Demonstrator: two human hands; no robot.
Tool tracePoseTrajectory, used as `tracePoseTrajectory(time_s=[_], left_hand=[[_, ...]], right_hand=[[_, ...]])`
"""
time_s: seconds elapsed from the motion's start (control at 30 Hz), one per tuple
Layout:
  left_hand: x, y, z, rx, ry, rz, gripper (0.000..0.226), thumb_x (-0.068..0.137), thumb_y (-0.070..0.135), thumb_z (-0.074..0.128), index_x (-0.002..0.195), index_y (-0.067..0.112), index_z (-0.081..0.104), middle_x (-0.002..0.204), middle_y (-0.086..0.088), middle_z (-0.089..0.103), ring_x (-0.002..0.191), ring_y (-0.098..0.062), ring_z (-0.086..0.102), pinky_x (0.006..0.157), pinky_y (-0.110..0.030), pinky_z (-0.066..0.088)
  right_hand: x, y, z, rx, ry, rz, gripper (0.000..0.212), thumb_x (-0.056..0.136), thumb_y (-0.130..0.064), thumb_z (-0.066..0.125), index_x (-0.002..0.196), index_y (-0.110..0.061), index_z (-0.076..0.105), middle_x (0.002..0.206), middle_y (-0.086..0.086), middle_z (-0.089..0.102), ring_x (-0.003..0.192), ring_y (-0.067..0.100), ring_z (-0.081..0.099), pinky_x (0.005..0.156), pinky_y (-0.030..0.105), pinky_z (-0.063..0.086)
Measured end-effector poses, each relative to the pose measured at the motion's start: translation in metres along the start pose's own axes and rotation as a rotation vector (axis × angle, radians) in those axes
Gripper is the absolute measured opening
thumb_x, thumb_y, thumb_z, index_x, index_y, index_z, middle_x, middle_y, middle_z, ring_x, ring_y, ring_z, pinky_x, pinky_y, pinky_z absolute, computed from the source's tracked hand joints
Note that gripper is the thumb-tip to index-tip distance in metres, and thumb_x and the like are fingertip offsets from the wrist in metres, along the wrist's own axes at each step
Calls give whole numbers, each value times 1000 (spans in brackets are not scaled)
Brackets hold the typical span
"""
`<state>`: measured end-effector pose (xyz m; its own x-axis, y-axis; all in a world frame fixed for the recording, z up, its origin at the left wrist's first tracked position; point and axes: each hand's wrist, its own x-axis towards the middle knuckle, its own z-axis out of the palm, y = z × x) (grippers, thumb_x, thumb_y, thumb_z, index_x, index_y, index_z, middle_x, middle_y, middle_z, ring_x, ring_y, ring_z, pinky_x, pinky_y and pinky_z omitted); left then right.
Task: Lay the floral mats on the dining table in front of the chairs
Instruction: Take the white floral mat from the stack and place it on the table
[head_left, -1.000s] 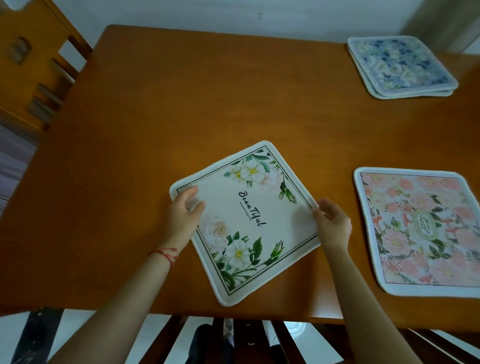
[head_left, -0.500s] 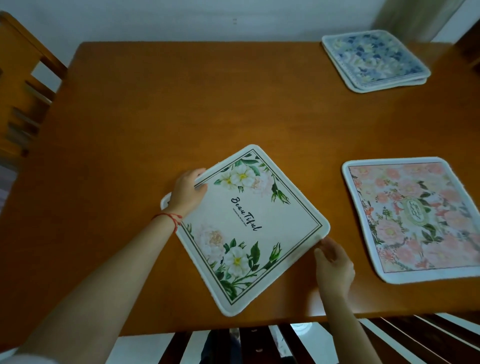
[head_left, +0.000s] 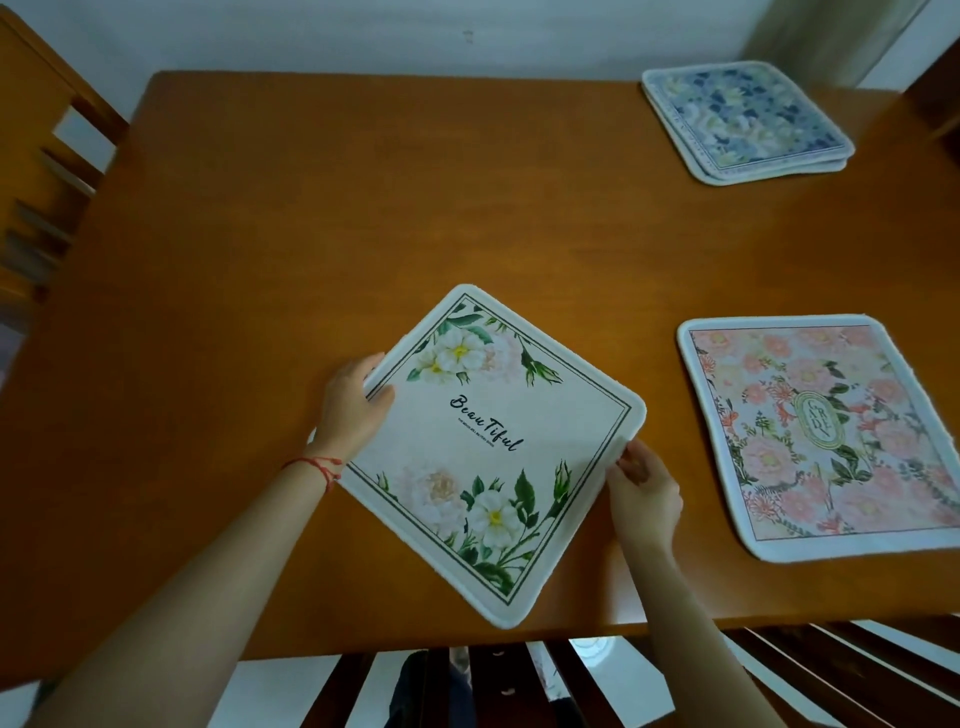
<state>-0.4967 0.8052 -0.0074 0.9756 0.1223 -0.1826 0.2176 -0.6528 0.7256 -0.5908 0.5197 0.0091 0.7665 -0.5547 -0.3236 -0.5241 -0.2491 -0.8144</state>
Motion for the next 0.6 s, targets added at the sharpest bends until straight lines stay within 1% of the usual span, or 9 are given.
tracePoseTrajectory(time_s=[0.1,0.13,0.17,0.23,0.27,0.33,0.43,0.5,0.6], left_hand=[[-19,-6,0,-63,37,-85,48,88,14,58,134,9,45,136,-10,48,125,-26,45,104,-45,38],[-26,-8,1,-70,43,-96,48,88,15,58,134,9,45,137,-9,48,125,-26,45,104,-45,39],[-32,-10,2,-77,46,-106,48,88,15,59,134,10,45,136,-9,49,124,-27,45,103,-46,40],[-44,-11,4,-104,64,-113,47,87,16,60,132,11,46,133,-8,52,120,-27,49,99,-48,43],[-50,-11,5,-121,77,-120,47,87,16,60,132,12,47,130,-7,54,117,-26,51,97,-48,44],[-60,-11,9,-142,103,-154,48,87,17,60,133,12,46,131,-7,53,116,-24,51,98,-46,44],[-74,-11,14,-162,133,-198,49,87,20,59,134,14,45,133,-6,51,120,-25,49,99,-49,43],[-82,-9,18,-173,151,-211,49,87,19,59,133,14,46,132,-6,52,119,-24,49,98,-49,43],[-92,-5,21,-200,177,-221,47,87,15,60,132,12,47,130,-5,52,116,-20,48,97,-43,43]], right_hand=[[16,-6,2,-36,-30,-56,40,86,-6,57,125,-13,56,109,6,65,91,11,56,73,21,47],[22,-9,2,-45,-44,-69,40,86,-6,56,125,-14,56,108,5,65,88,10,57,74,22,48],[28,-12,3,-55,-58,-85,39,86,-6,55,124,-14,56,104,3,64,81,6,57,71,19,48],[39,-19,4,-89,-81,-124,38,87,-7,55,123,-16,57,97,-2,62,73,-5,53,60,8,42],[44,-22,6,-106,-96,-144,38,87,-8,55,123,-16,57,96,-3,62,73,-4,54,57,6,39],[54,-27,10,-135,-127,-170,38,87,-10,55,124,-15,56,100,-3,63,81,6,58,57,5,37],[68,-30,16,-161,-159,-184,40,87,-13,55,127,-12,55,112,1,64,92,11,58,62,8,38],[74,-34,19,-170,-189,-211,38,87,-12,54,124,-13,57,112,2,66,88,8,58,59,5,39],[79,-38,20,-158,-234,-245,31,86,-10,53,116,-15,61,102,-3,67,76,-3,57,51,4,42]])
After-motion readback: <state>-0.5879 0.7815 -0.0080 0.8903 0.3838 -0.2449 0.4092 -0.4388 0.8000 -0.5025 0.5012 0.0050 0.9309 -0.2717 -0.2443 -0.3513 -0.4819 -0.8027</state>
